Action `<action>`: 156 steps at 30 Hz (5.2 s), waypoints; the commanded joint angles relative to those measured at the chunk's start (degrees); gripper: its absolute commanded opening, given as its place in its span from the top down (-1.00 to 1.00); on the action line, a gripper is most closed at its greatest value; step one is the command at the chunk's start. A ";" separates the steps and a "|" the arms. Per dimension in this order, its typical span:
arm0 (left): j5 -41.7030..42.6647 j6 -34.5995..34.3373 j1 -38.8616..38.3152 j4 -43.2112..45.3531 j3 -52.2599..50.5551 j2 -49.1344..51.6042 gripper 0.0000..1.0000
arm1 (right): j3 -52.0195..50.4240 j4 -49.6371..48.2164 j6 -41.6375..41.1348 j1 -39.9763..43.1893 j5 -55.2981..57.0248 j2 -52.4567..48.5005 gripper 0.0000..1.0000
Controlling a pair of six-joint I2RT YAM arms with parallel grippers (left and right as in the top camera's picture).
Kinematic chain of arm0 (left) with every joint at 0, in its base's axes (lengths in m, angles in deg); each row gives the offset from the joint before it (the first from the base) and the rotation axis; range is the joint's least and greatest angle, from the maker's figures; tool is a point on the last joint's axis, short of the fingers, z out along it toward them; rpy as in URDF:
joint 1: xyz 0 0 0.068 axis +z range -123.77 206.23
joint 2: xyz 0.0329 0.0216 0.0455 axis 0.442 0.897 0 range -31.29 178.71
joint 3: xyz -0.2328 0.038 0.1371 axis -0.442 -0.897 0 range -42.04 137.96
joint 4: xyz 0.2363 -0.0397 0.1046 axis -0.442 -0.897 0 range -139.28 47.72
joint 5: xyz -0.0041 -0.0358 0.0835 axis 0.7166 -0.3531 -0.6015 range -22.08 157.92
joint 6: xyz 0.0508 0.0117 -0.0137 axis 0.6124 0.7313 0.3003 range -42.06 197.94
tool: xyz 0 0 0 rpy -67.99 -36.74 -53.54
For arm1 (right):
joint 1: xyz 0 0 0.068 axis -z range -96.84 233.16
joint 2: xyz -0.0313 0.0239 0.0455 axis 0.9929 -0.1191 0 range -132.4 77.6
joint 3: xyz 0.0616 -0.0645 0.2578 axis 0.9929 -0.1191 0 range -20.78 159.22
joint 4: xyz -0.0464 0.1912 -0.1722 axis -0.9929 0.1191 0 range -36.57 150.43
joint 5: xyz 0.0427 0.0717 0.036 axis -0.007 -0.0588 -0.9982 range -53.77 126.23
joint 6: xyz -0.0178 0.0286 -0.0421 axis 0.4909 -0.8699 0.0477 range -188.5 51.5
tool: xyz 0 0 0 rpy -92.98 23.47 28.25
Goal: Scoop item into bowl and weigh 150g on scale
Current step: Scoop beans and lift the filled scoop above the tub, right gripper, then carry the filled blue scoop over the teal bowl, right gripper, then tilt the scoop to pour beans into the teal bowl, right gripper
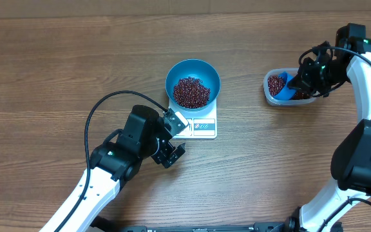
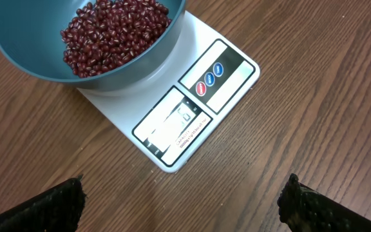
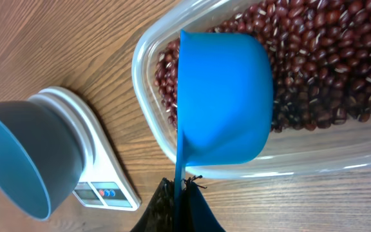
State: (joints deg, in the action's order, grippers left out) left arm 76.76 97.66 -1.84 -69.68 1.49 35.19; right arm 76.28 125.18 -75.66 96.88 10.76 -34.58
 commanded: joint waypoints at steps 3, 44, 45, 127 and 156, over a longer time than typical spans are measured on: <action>0.87 0.85 0.31 0.20 -0.35 -0.59 -0.99 | -0.35 0.83 1.68 2.05 -2.71 -0.15 0.93; 0.87 0.85 0.31 0.20 -0.35 -0.59 -0.99 | -0.22 5.11 1.25 7.78 -3.37 -0.13 0.93; 0.87 0.85 0.31 0.20 -0.35 -0.59 -0.99 | -0.22 5.18 1.25 8.07 -3.39 -0.13 0.93; 0.87 0.85 0.31 0.22 -0.35 -0.57 -0.99 | 4.70 -8.13 -3.56 -19.54 -23.34 9.97 0.92; 0.87 0.85 0.31 0.22 -0.35 -0.57 -0.99 | 4.70 -9.75 -11.13 -37.38 11.28 9.97 0.93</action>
State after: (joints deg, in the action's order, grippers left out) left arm 76.76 97.66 -1.84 -69.68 1.49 35.19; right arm 79.34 116.37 -86.33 60.51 17.42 -26.32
